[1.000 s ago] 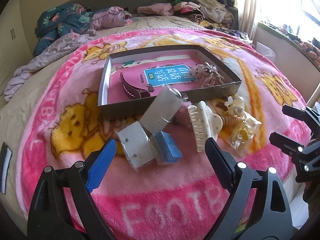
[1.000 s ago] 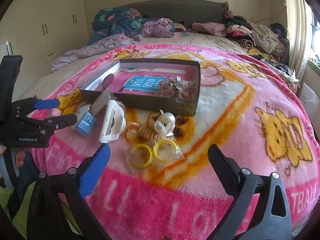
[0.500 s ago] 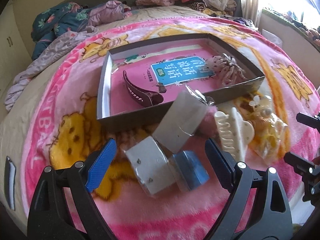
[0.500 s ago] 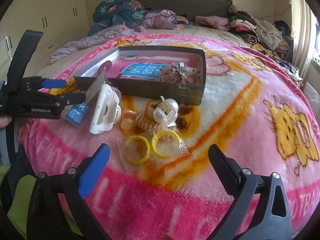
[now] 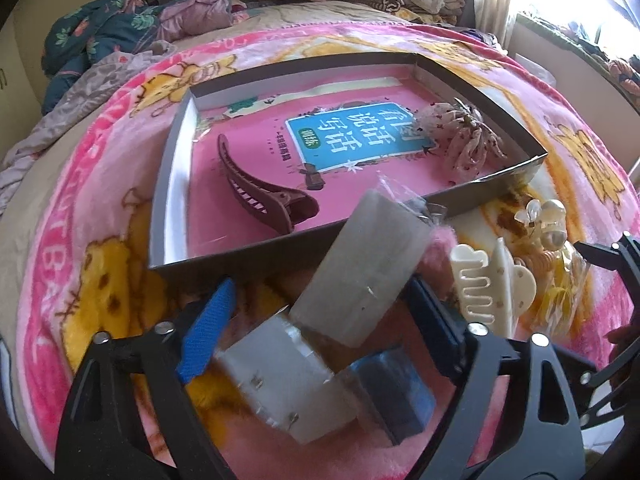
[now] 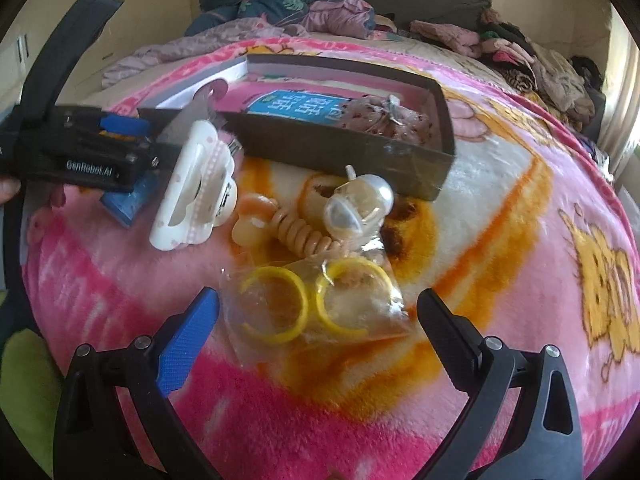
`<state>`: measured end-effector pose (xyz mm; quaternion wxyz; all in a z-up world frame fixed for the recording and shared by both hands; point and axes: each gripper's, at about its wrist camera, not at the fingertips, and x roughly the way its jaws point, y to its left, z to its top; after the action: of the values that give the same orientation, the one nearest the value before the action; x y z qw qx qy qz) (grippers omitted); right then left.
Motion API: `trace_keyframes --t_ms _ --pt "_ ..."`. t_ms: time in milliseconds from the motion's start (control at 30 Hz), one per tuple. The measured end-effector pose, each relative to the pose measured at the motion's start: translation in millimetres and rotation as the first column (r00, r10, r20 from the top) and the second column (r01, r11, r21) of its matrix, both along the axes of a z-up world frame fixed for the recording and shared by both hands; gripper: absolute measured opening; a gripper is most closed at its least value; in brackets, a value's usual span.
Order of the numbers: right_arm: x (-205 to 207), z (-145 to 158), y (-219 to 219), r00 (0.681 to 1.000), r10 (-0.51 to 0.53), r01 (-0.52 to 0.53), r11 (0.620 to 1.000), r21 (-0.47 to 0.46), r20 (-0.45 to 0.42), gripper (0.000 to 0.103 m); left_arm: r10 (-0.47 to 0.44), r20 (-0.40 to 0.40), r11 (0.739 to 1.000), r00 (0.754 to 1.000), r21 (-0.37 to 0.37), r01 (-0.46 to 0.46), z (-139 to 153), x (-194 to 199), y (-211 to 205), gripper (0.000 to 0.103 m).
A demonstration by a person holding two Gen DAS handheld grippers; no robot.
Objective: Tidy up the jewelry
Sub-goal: 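Grasp the bag of yellow bangles with the right tool while the left tool grasps the clear packet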
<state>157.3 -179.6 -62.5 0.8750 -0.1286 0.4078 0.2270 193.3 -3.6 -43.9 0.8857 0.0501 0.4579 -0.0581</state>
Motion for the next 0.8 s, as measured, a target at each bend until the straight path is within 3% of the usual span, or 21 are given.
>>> trace_keyframes --t_ms 100,167,233,400,633,800 --pt "2 -3 3 1.000 0.001 0.000 1.000 -0.027 0.016 0.095 -0.016 -0.004 1.000 1.000 -0.003 0.016 -2 2 -5 0.065" --pt "4 -4 2 1.000 -0.005 0.005 1.000 -0.016 0.014 0.095 -0.031 -0.004 0.999 1.000 -0.009 0.031 -2 2 -7 0.049" --pt "3 -5 1 1.000 -0.001 0.002 1.000 -0.012 0.008 0.080 -0.051 -0.007 0.998 0.999 -0.025 0.051 -2 1 -10 0.041" --pt "2 -3 -5 1.000 -0.008 0.007 1.000 0.010 0.000 0.080 -0.048 -0.006 0.997 0.999 -0.063 0.048 0 -1 -7 0.037" --pt "-1 11 -26 0.998 -0.071 0.070 0.996 0.056 0.002 0.080 -0.002 0.022 0.991 1.000 -0.132 0.005 15 -8 14 0.017" --pt "-1 24 -38 0.994 -0.111 0.110 0.989 0.095 0.011 0.080 0.017 0.046 0.987 0.999 -0.158 -0.010 25 -14 25 0.016"
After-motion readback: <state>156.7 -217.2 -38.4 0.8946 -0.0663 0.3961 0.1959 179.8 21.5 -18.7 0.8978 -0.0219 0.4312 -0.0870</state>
